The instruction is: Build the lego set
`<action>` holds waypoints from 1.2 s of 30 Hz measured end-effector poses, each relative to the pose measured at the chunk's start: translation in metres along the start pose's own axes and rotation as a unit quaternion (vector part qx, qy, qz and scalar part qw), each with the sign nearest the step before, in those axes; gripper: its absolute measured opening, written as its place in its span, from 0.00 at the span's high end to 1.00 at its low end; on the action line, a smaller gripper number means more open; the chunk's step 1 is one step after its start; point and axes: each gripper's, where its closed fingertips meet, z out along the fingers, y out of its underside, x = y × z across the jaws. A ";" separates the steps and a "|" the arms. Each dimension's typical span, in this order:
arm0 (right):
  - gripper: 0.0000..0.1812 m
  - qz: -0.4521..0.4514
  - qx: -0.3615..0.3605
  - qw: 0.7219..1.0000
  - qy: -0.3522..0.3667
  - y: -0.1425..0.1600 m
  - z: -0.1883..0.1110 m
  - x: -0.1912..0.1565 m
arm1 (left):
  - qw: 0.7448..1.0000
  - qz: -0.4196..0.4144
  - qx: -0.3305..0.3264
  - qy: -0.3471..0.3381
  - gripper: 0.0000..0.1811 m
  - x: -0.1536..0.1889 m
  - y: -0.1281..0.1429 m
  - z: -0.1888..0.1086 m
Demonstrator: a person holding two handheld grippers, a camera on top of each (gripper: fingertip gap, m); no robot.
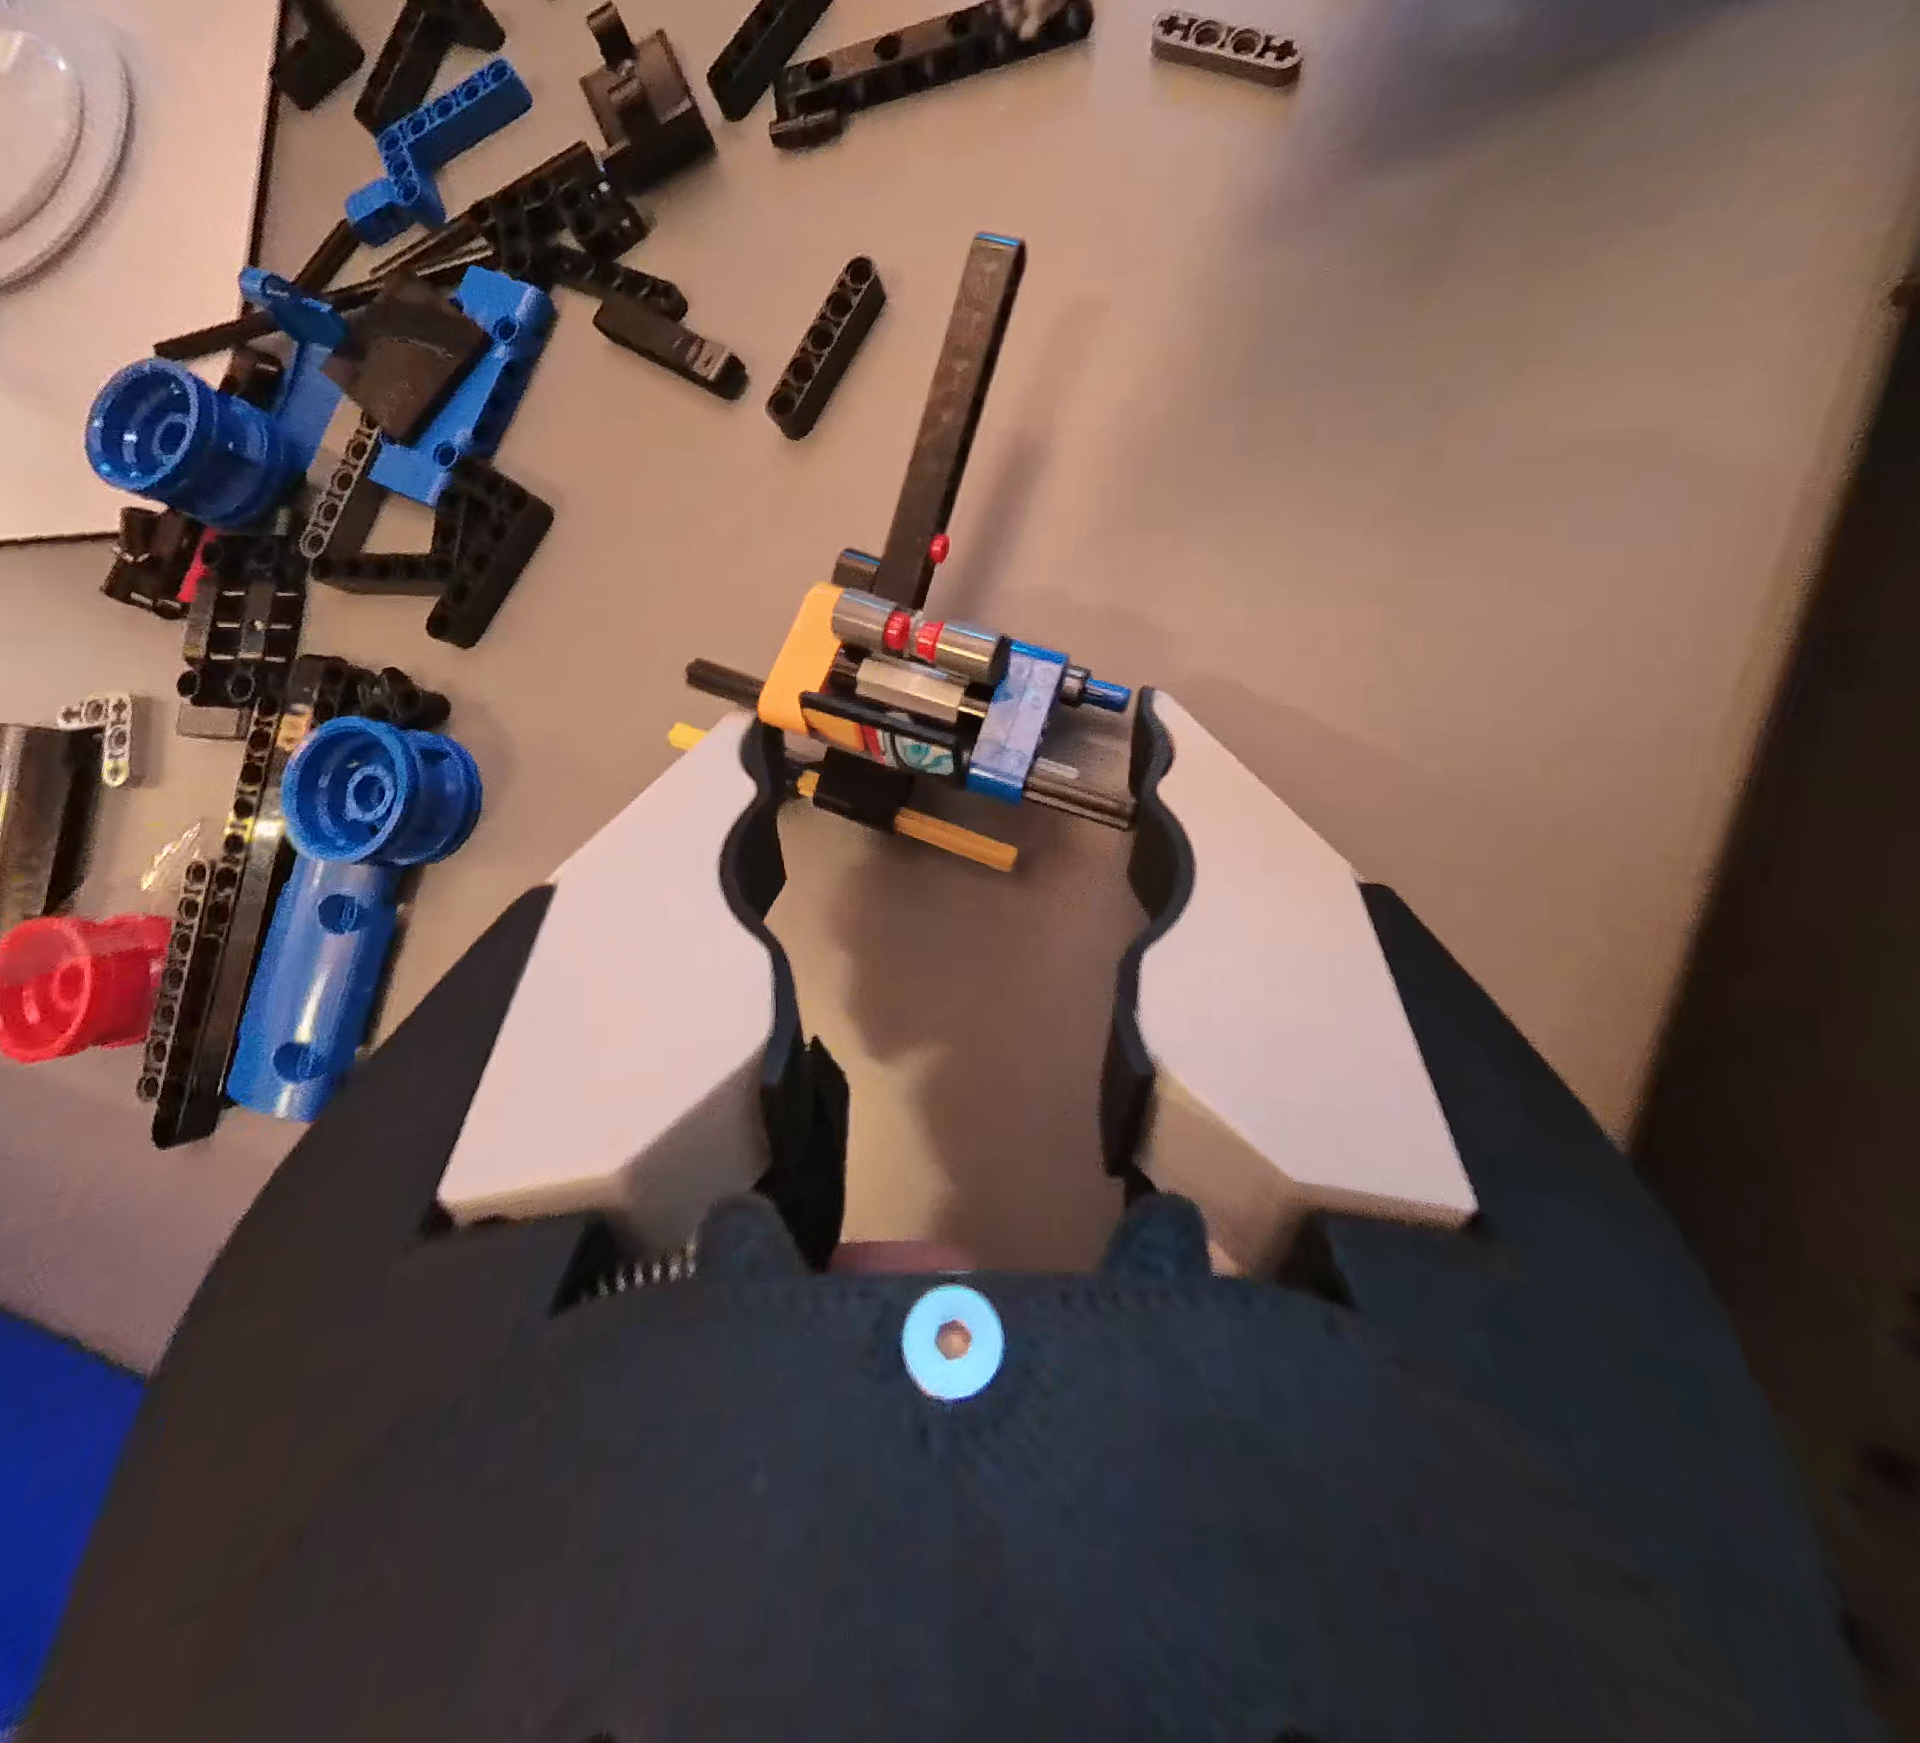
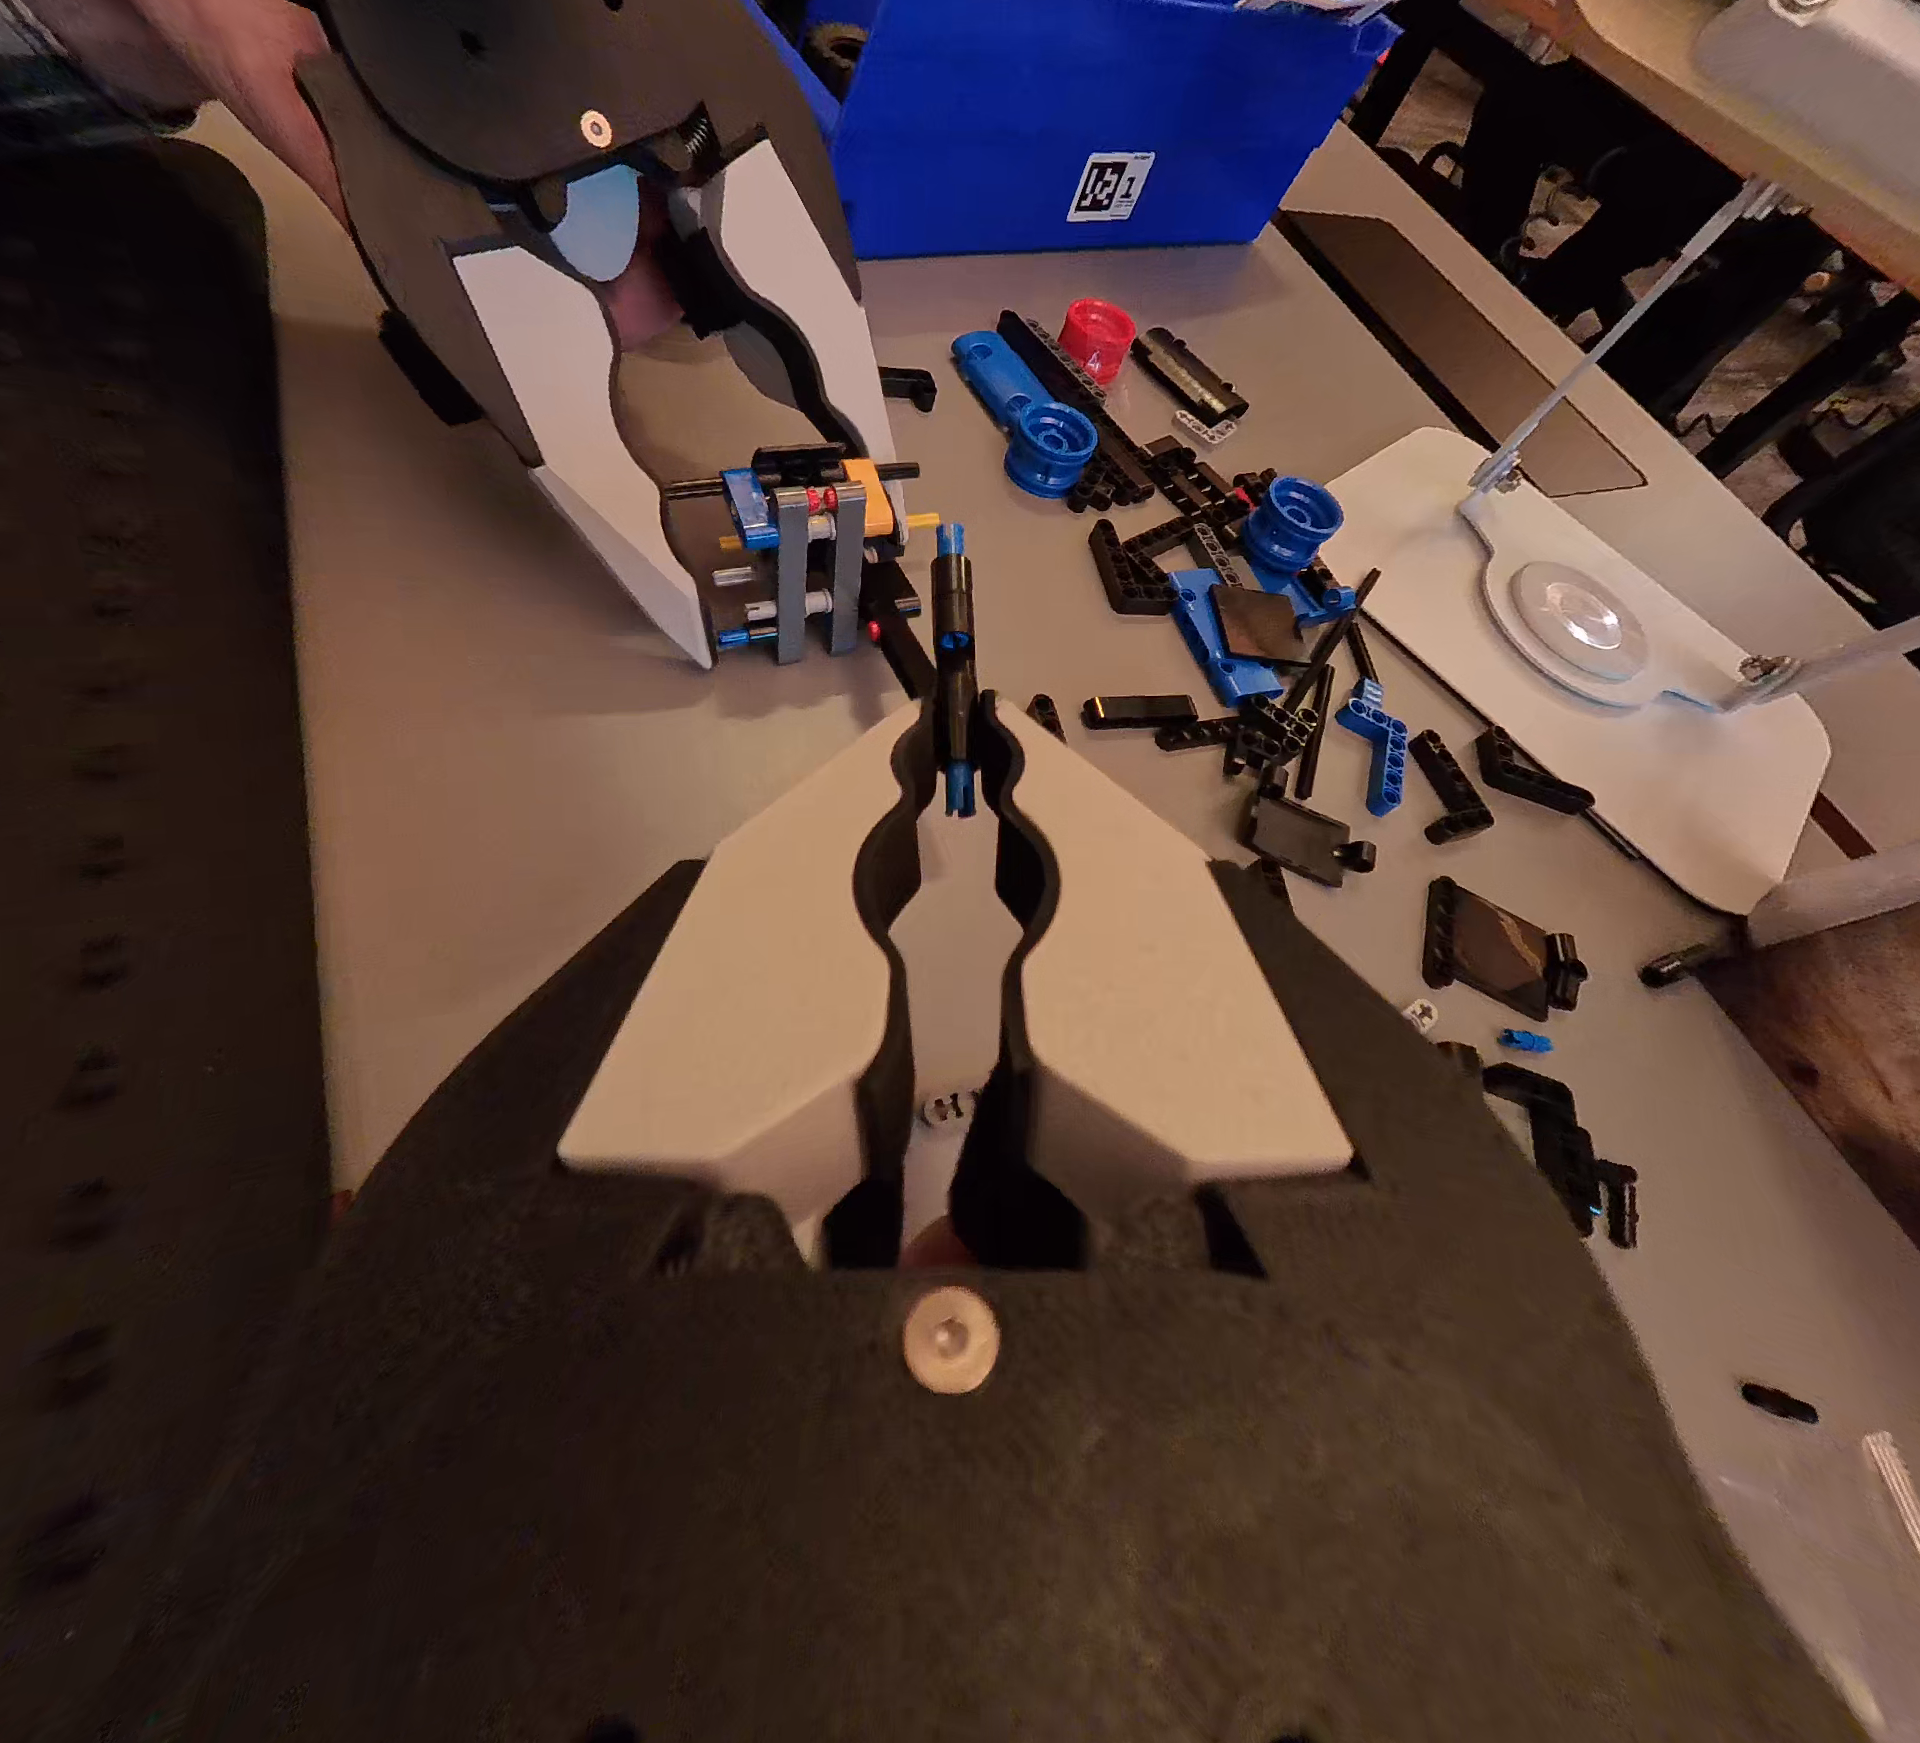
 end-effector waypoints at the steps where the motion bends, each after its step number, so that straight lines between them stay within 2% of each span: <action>1: 0.98 0.001 -0.002 1.000 -0.001 0.001 0.000 0.000 | 1.000 -0.001 0.000 0.000 0.65 0.001 -0.001 0.001; 11: 0.98 0.008 -0.008 1.000 0.003 0.005 -0.001 0.004 | 0.998 -0.059 0.007 -0.017 0.65 -0.004 -0.014 0.000; 21: 0.98 0.014 -0.007 1.000 0.004 0.006 -0.004 0.008 | 0.995 -0.089 0.027 -0.034 0.64 0.020 -0.021 0.005; 27: 0.98 0.020 -0.006 1.000 0.007 0.007 -0.006 0.011 | 0.999 -0.014 0.051 0.008 0.60 0.036 -0.027 -0.010; 31: 0.98 0.028 -0.009 1.000 0.000 0.009 -0.006 0.010 | 0.999 0.028 0.044 0.006 0.58 0.021 -0.027 -0.015; 36: 0.98 0.045 -0.016 0.999 -0.022 0.013 -0.004 0.004 | 0.998 0.039 0.038 0.043 0.55 0.017 -0.025 -0.008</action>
